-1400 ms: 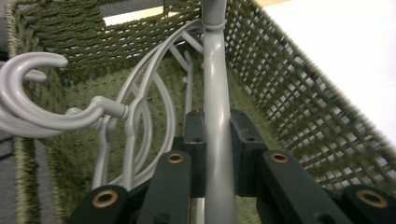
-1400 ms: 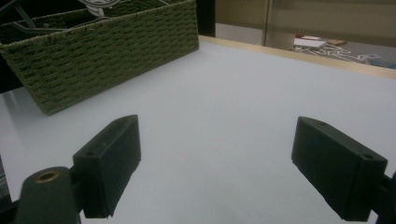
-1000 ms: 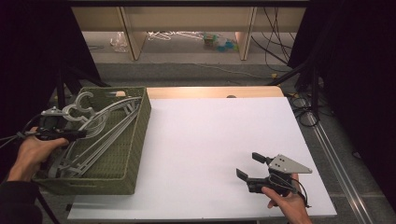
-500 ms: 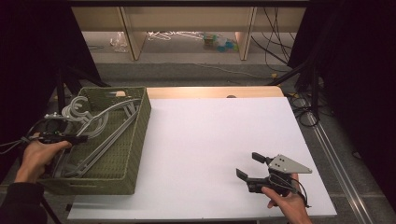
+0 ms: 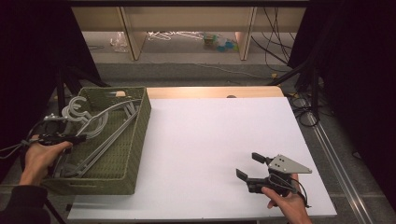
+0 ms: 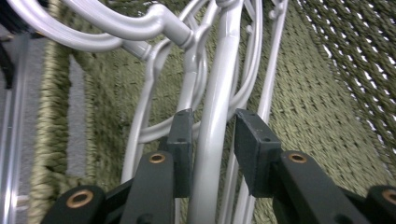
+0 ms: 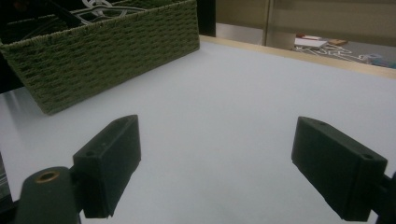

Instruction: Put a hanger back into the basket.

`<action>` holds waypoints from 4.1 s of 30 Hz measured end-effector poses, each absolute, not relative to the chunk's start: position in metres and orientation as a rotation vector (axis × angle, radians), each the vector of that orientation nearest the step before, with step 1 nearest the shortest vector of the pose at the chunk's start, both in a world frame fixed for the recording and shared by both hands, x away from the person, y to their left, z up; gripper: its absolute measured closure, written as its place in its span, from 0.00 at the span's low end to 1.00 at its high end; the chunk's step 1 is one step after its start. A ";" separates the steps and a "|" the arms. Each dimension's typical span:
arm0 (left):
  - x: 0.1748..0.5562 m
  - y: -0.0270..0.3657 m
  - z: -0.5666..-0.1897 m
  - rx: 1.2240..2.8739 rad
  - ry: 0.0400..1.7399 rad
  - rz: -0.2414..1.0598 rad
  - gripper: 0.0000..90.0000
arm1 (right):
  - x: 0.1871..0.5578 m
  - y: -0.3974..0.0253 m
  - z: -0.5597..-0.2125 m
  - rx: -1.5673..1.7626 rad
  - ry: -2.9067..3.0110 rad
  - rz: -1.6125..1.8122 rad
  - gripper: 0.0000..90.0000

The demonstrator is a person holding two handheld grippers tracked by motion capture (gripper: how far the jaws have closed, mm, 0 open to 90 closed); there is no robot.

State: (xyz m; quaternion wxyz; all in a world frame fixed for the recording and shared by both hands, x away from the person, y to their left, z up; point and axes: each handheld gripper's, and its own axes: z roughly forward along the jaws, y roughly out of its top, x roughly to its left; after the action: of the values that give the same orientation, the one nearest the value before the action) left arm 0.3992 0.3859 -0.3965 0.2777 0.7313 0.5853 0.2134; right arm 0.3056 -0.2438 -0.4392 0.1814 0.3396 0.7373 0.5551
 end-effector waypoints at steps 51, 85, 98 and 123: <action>0.350 0.282 -0.360 1.760 1.233 0.539 0.35 | 0.306 -0.246 -0.438 0.969 2.092 1.544 0.18; 0.326 0.217 -0.370 1.712 1.013 0.473 0.19 | 0.308 -0.243 -0.439 0.953 2.086 1.583 0.18; 0.306 0.187 -0.387 1.749 0.898 0.496 0.19 | 0.307 -0.243 -0.437 0.938 2.105 1.550 0.18; 0.270 0.174 -0.436 1.782 0.852 0.553 0.19 | 0.295 -0.241 -0.433 0.886 2.146 1.565 0.17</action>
State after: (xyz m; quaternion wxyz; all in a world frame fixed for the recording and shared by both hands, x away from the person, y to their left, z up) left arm 0.2696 0.1742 -0.4363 0.5187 0.7428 0.3552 0.2303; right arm 0.2952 -0.2407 -0.4328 0.1702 0.3119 0.7552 0.5508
